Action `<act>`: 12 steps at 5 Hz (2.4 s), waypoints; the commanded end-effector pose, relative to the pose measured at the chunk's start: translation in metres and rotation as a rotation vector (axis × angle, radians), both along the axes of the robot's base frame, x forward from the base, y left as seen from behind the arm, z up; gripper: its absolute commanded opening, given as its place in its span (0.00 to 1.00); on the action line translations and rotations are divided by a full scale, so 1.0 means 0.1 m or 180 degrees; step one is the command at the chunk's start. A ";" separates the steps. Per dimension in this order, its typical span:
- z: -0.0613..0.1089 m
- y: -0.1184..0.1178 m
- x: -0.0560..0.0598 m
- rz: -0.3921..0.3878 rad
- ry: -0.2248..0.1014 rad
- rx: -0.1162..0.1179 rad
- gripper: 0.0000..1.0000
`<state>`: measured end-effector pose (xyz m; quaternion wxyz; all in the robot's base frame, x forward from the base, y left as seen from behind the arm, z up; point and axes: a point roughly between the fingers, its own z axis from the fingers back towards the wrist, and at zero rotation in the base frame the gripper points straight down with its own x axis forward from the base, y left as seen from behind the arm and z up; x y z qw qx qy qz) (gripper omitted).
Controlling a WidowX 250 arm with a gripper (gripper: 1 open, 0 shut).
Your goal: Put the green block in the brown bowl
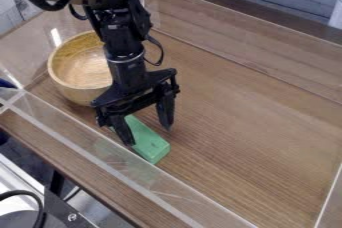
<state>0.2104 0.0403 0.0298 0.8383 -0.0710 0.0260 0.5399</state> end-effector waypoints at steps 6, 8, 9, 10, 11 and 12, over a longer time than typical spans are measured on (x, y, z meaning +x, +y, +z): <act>-0.41 0.08 0.08 0.0138 -0.0011 0.0136 1.00; -0.49 0.11 0.10 0.0189 -0.0009 0.0180 1.00; -0.51 0.12 0.11 0.0219 -0.0003 0.0214 1.00; -0.53 0.12 0.11 0.0246 0.0004 0.0252 1.00; -0.55 0.13 0.12 0.0270 0.0009 0.0289 1.00; -0.56 0.14 0.13 0.0294 0.0017 0.0329 1.00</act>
